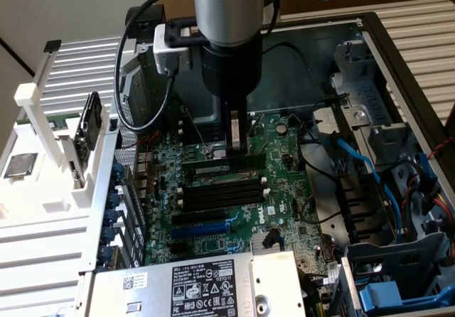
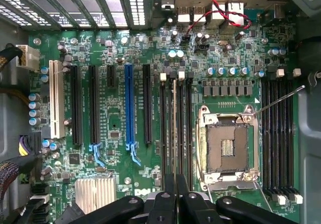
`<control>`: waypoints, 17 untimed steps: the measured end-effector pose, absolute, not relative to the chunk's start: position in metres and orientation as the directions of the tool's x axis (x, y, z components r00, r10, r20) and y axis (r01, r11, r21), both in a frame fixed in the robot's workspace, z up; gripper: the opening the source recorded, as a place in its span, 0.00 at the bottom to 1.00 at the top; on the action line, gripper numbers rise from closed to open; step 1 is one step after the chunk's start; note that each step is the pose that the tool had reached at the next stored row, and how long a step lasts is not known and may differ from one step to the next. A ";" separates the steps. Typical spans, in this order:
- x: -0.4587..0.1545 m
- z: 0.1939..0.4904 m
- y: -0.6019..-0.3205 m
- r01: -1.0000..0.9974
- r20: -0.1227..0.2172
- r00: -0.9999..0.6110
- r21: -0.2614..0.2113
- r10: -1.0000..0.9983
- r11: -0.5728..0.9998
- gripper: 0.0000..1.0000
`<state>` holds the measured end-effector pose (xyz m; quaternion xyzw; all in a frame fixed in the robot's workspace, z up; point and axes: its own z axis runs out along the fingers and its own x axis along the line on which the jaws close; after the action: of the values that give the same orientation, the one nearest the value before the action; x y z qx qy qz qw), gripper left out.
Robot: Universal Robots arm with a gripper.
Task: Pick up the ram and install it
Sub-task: 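Insert the ram into the slot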
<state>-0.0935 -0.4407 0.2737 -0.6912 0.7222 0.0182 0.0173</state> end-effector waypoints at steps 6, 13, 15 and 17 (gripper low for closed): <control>-0.094 0.271 -0.444 -0.999 -0.050 -0.044 0.002 -0.998 0.044 0.12; -0.094 0.262 -0.444 -0.999 -0.050 -0.044 0.002 -0.998 0.044 0.12; -0.095 0.259 -0.444 -0.999 -0.050 -0.044 0.002 -0.998 0.044 0.12; -0.095 0.256 -0.444 -0.999 -0.050 -0.044 0.002 -0.998 0.044 0.12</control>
<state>-0.0948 -0.4437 0.2562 -0.6912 0.7222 0.0181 0.0174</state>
